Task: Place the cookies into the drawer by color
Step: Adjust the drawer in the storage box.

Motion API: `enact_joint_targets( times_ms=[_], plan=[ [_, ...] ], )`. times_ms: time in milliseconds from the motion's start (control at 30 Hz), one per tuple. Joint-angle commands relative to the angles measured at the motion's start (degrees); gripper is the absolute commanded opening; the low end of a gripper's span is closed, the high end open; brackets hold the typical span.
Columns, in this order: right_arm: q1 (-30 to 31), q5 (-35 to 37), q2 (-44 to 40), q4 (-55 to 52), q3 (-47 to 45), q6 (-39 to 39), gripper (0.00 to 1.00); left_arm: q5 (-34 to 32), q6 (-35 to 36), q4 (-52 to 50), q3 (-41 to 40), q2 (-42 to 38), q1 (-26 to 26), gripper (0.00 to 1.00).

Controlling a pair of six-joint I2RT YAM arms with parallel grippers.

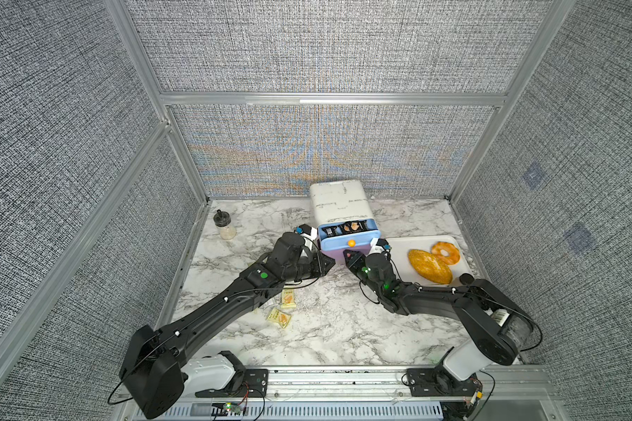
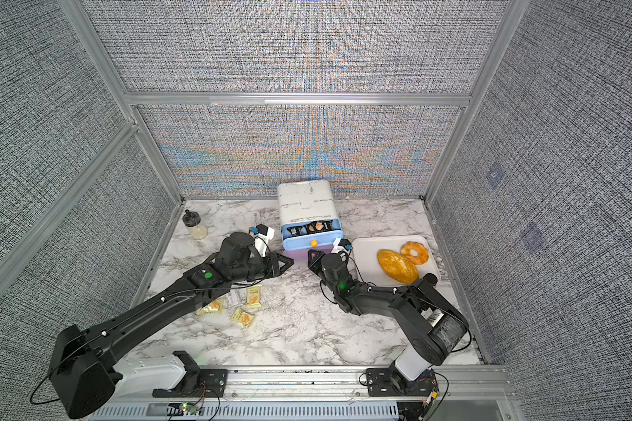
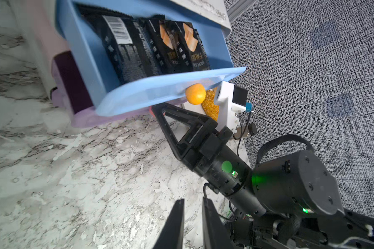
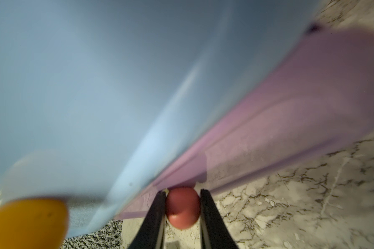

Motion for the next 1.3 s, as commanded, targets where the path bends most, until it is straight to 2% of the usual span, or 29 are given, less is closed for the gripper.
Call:
enact_joint_targets(
  times_ms=[0,133,333,533,800,1267],
  plan=[
    [-0.1,-1.0,0.2,0.4,0.4,-1.0,0.23,-0.6,1.0,1.0,2.7,3.4,0.0,0.12],
    [0.0,-1.3,0.0,0.6,-0.1,-0.7,0.23,-3.9,2.6,-0.9,7.3,8.6,0.0,0.05],
    [-0.1,-1.4,-0.6,1.3,-1.2,-0.2,0.23,-8.9,6.4,-6.9,19.1,17.0,0.4,0.02],
    [0.0,-1.3,-2.2,1.0,-2.2,-0.3,0.23,-10.3,8.8,-11.0,27.5,23.9,1.4,0.01],
    [0.0,-1.4,-2.9,0.9,-2.9,-0.1,0.23,-12.9,10.1,-12.6,31.9,26.5,1.7,0.01],
    [3.6,1.2,-7.8,-0.3,-8.5,1.4,0.23,-12.9,11.9,-15.0,37.3,31.0,2.9,0.01]
  ],
)
